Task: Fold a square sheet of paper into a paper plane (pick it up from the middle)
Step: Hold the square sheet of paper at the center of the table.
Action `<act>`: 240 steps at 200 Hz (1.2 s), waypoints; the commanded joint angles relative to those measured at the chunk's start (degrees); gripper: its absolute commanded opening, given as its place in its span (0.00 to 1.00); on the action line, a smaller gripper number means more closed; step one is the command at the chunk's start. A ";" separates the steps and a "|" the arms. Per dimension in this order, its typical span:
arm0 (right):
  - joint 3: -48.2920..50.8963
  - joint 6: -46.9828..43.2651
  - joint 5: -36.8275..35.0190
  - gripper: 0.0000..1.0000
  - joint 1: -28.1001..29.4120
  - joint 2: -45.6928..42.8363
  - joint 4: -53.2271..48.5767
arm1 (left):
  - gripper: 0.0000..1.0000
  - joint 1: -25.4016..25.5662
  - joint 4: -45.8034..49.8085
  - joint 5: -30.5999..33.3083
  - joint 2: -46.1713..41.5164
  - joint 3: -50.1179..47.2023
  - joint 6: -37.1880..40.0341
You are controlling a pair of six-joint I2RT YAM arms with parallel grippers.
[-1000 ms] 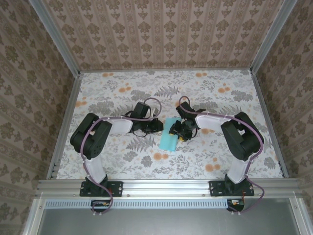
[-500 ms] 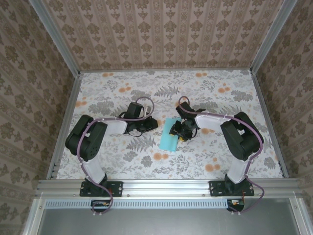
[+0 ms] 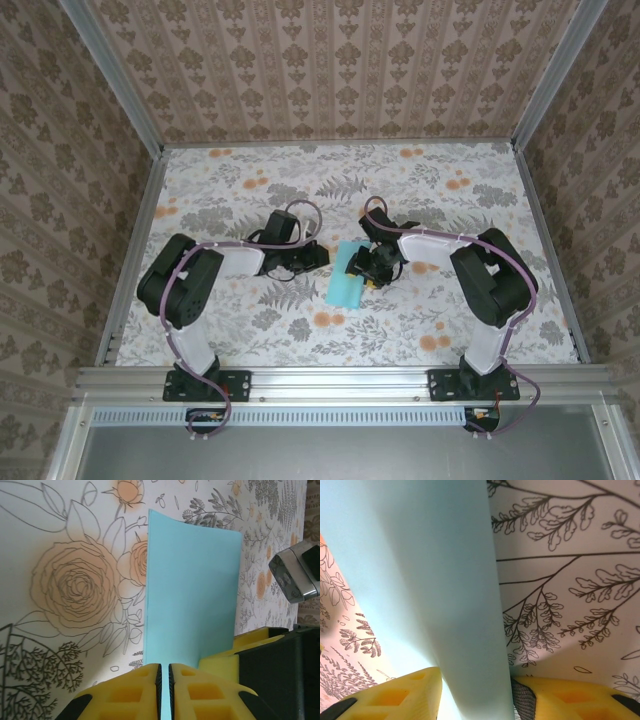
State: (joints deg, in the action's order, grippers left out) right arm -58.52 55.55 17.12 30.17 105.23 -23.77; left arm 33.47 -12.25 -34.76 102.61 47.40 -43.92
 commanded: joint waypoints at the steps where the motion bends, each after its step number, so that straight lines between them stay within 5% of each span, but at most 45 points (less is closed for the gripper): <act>1: 7.82 -0.54 -14.13 0.49 0.32 15.74 -4.16 | 0.14 0.87 0.27 -1.71 1.65 2.49 0.96; 240: 8.21 0.29 -13.26 0.52 0.15 18.51 -3.30 | 0.10 3.88 8.54 -4.17 6.45 8.38 4.46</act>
State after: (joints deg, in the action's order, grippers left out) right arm -59.07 55.96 17.56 30.17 105.78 -24.14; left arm 36.84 -6.74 -38.79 107.68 54.15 -41.52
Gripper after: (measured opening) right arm 0.516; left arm 0.102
